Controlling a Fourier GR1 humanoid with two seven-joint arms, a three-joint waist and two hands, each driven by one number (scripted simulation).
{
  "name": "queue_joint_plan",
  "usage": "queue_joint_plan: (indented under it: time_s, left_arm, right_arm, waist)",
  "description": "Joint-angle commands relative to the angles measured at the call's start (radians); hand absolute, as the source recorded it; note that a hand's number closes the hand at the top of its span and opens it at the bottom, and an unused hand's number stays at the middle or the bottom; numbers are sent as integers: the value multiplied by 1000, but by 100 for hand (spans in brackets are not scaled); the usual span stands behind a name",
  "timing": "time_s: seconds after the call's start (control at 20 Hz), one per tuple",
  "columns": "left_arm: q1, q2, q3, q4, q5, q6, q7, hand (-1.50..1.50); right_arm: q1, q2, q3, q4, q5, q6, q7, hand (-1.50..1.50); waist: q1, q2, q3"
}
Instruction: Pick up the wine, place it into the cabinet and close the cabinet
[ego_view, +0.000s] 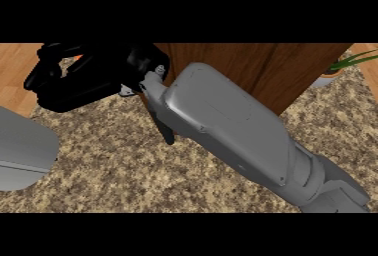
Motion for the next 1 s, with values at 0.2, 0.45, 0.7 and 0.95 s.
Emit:
queue_joint_plan:
  time_s: [0.2,0.45,0.7,0.95]
  left_arm:
    - [20,-1,59,-8,20,-16,24,-150]
    - [3,13,36,-26,35,-23,61,-150]
    - [-2,2,18,-56,47,-35,67,-150]
    - [-24,1,-13,-88,56,-11,93,-150]
  right_arm:
    - [1,-56,-77,280,113,56,-244,150]
    - [19,-97,-97,306,102,55,-273,150]
    - [58,-139,-105,327,97,86,-309,150]
    - [58,-147,-112,332,84,88,-343,150]
  waist:
    - [-16,2,2]
    - [-34,9,2]
    - [-47,14,2]
    - [-67,17,2]
